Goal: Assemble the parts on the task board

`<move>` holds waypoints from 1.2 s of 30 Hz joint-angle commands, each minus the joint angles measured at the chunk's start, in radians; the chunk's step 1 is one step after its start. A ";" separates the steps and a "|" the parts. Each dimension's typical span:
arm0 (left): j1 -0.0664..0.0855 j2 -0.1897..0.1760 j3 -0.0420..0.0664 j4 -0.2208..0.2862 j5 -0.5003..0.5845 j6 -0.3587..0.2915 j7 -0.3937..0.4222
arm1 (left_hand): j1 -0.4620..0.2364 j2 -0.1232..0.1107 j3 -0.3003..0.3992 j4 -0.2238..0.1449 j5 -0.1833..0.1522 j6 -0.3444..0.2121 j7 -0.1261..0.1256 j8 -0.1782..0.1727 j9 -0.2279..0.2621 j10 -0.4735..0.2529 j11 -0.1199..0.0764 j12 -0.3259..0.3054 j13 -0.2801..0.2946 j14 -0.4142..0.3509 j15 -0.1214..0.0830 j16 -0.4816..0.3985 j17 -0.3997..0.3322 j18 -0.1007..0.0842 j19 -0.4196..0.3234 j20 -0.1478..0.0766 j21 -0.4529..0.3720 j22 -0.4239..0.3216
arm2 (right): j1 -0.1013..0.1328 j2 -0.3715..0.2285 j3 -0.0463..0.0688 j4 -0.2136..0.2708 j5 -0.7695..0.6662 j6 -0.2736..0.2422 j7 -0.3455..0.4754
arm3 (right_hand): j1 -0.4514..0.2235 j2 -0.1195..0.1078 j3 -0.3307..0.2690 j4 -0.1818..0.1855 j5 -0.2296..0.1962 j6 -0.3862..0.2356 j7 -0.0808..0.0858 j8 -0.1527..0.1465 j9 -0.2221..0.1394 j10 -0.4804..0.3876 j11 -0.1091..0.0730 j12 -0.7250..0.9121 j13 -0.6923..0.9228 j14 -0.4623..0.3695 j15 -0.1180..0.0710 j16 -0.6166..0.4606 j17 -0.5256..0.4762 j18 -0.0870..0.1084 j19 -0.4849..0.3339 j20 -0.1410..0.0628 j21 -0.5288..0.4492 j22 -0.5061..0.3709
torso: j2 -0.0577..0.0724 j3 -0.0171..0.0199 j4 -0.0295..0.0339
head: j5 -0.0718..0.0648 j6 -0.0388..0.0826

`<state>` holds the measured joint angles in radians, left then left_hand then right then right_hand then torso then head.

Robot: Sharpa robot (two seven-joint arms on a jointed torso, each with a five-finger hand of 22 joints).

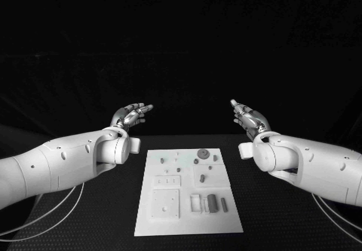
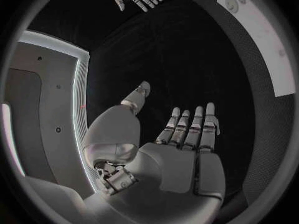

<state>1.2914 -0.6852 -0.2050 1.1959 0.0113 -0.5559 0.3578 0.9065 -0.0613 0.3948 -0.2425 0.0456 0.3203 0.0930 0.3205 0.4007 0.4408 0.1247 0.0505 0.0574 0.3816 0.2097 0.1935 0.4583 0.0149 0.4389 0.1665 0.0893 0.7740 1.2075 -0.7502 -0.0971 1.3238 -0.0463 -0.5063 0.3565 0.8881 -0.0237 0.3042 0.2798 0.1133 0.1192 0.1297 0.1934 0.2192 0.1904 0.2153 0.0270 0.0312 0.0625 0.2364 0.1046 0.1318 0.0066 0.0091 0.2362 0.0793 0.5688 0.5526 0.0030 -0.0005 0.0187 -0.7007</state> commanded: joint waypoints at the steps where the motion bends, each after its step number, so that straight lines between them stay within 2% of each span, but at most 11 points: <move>1: 0.021 0.012 -0.014 -0.036 0.007 0.144 -0.084 | 0.006 0.000 0.003 0.000 0.003 0.006 0.000 0.005 0.004 0.007 0.000 0.007 0.001 0.006 0.001 0.004 0.005 -0.015 0.006 0.001 0.002 0.006 | 0.024 0.006 -0.011 -0.042 -0.072 0.231 -0.114 | 0.050 0.008 0.005 0.005 0.007 0.019 0.108 0.018 0.016 0.018 0.017 0.010 0.004 0.005 0.020 0.015 0.014 -0.007 0.001 0.013 0.013 0.036 | 0.000 0.0001 -0.0001 | 0.000 -0.001; 5: 0.041 0.021 -0.031 -0.068 0.008 0.172 -0.102 | 0.005 0.003 0.003 0.000 0.004 0.014 0.003 0.012 0.013 0.021 -0.001 0.010 0.003 0.019 0.001 0.013 0.019 -0.015 0.008 -0.001 0.005 0.010 | 0.058 0.013 -0.031 -0.096 -0.095 0.324 -0.163 | 0.105 0.017 -0.015 -0.010 0.007 0.039 0.114 0.042 0.037 0.062 0.024 0.018 0.010 0.024 0.028 0.041 0.041 -0.005 0.006 0.016 0.028 0.088 | 0.000 0.0001 -0.0001 | 0.000 -0.001; 10: 0.043 0.021 -0.032 -0.070 0.009 0.174 -0.103 | 0.002 0.014 0.002 0.000 0.004 0.055 0.024 0.046 0.046 0.118 0.012 0.030 0.017 0.070 0.005 0.046 0.053 -0.014 0.028 -0.010 0.016 0.021 | 0.082 0.017 -0.046 -0.134 -0.111 0.389 -0.198 | 0.231 -0.003 -0.022 -0.089 0.005 0.130 0.124 0.127 0.111 0.223 0.033 0.055 0.032 0.131 0.038 0.151 0.146 0.020 0.053 0.010 0.085 0.333 | 0.000 0.0001 -0.0001 | 0.000 -0.001; 13: 0.043 0.021 -0.032 -0.070 0.009 0.174 -0.103 | 0.003 0.019 0.005 0.000 0.005 0.070 0.037 0.054 0.050 0.171 0.019 0.044 0.025 0.093 0.009 0.059 0.058 -0.007 0.049 -0.018 0.026 0.025 | 0.086 0.018 -0.048 -0.140 -0.113 0.401 -0.204 | 0.255 -0.008 -0.019 -0.107 0.006 0.153 0.125 0.145 0.126 0.261 0.034 0.064 0.037 0.164 0.040 0.179 0.171 0.028 0.072 0.007 0.102 0.408 | 0.000 0.0001 -0.0001 | 0.000 -0.001; 14: 0.035 0.002 -0.033 -0.061 -0.017 0.248 -0.078 | 0.013 0.027 0.016 -0.005 0.005 0.127 0.077 0.082 0.061 0.225 0.044 0.069 0.036 0.161 0.019 0.096 0.073 0.009 0.102 -0.033 0.051 0.034 | 0.080 0.075 -0.048 -0.252 -0.478 0.310 -0.153 | 0.310 -0.023 0.000 -0.150 0.007 0.236 0.131 0.213 0.182 0.406 0.041 0.109 0.061 0.299 0.049 0.291 0.266 0.053 0.150 -0.005 0.171 0.678 | 0.002 -0.0016 -0.0004 | 0.007 -0.035; 17: 0.033 -0.007 -0.033 -0.051 -0.060 0.266 -0.066 | 0.026 0.036 0.037 -0.020 0.005 0.225 0.122 0.116 0.068 0.329 0.081 0.112 0.053 0.258 0.018 0.138 0.084 0.040 0.182 -0.041 0.076 0.034 | 0.079 0.090 -0.048 -0.273 -0.576 0.299 -0.154 | 0.352 -0.038 0.012 -0.207 0.006 0.311 0.132 0.235 0.183 0.503 0.041 0.142 0.071 0.407 0.046 0.325 0.272 0.094 0.257 -0.010 0.191 0.725 | 0.003 0.0011 0.0007 | 0.009 -0.045; 19: 0.033 -0.011 -0.033 -0.048 -0.086 0.292 -0.063 | 0.035 0.039 0.052 -0.030 0.006 0.279 0.133 0.128 0.067 0.407 0.088 0.143 0.065 0.330 -0.001 0.168 0.092 0.061 0.240 -0.053 0.096 0.036 | 0.079 0.098 -0.048 -0.284 -0.632 0.271 -0.147 | 0.363 -0.040 0.022 -0.242 0.006 0.354 0.129 0.241 0.180 0.562 0.035 0.156 0.075 0.469 0.030 0.337 0.271 0.117 0.314 -0.010 0.187 0.702 | 0.007 0.0027 0.0024 | 0.008 -0.046; 22: 0.033 -0.017 -0.033 -0.044 -0.132 0.309 -0.058 | 0.052 0.035 0.066 -0.045 0.007 0.364 0.119 0.149 0.066 0.508 0.054 0.183 0.081 0.399 -0.027 0.191 0.097 0.072 0.301 -0.067 0.110 0.031 | 0.079 0.119 -0.047 -0.308 -0.761 0.251 -0.136 | 0.396 -0.044 0.055 -0.337 0.007 0.466 0.106 0.268 0.182 0.682 -0.003 0.187 0.086 0.562 0.000 0.351 0.273 0.145 0.386 -0.006 0.176 0.671 | 0.014 0.0086 0.0062 | 0.007 -0.048; 28: 0.033 -0.026 -0.033 -0.020 -0.143 0.301 -0.056 | 0.134 0.014 0.078 -0.049 0.006 0.435 0.097 0.139 0.041 0.584 0.027 0.185 0.083 0.517 -0.076 0.226 0.119 0.083 0.412 -0.098 0.127 0.019 | 0.079 0.132 -0.046 -0.316 -0.992 0.262 -0.168 | 0.297 -0.034 0.153 -0.537 0.008 0.579 0.076 0.227 0.158 0.813 -0.037 0.147 0.084 0.745 -0.063 0.345 0.287 0.206 0.552 0.003 0.173 0.634 | 0.029 0.0178 0.0165 | -0.006 -0.055; 32: 0.033 -0.041 -0.033 0.023 -0.143 0.304 -0.055 | 0.170 0.006 0.070 -0.050 0.006 0.463 0.088 0.131 0.031 0.613 0.018 0.178 0.085 0.552 -0.091 0.231 0.134 0.081 0.451 -0.112 0.125 0.010 | 0.079 0.136 -0.046 -0.309 -1.172 0.272 -0.199 | 0.284 -0.050 0.190 -0.569 0.007 0.604 0.070 0.217 0.157 0.882 -0.060 0.148 0.095 0.902 -0.127 0.406 0.338 0.252 0.696 -0.006 0.227 0.648 | 0.040 0.0206 0.0361 | -0.014 -0.054; 36: 0.033 -0.080 -0.033 0.085 -0.168 0.332 -0.060 | 0.183 -0.002 0.056 -0.050 0.005 0.471 0.084 0.122 0.025 0.620 0.018 0.166 0.084 0.545 -0.086 0.216 0.137 0.070 0.449 -0.116 0.110 -0.001 | 0.079 0.146 -0.042 -0.306 -1.273 0.303 -0.230 | 0.283 -0.065 0.202 -0.569 0.006 0.628 0.065 0.212 0.160 0.931 -0.077 0.140 0.104 1.036 -0.194 0.474 0.400 0.255 0.849 -0.053 0.288 0.660 | 0.053 0.0245 0.0541 | -0.020 -0.059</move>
<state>1.3234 -0.7553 -0.2383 1.2640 -0.1182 -0.2667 0.2850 1.0804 -0.0617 0.4542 -0.2913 0.0499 0.7852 0.1775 0.4461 0.4260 1.0576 0.1412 0.2200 0.1420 0.9287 0.1182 0.4120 0.5949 0.0929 0.8868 0.0536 0.2016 0.7745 1.2866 -0.6083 -0.1408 1.0145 -1.1241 -0.2342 0.1670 1.1730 -0.0805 0.5011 -0.2873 0.1170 0.7429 0.1946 0.4101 0.3780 1.1160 0.1393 0.1701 0.1336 1.0802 0.0515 0.5690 0.5236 0.2560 0.8384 0.1902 0.3593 1.2274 0.5931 0.0232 0.0360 0.0030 -0.7564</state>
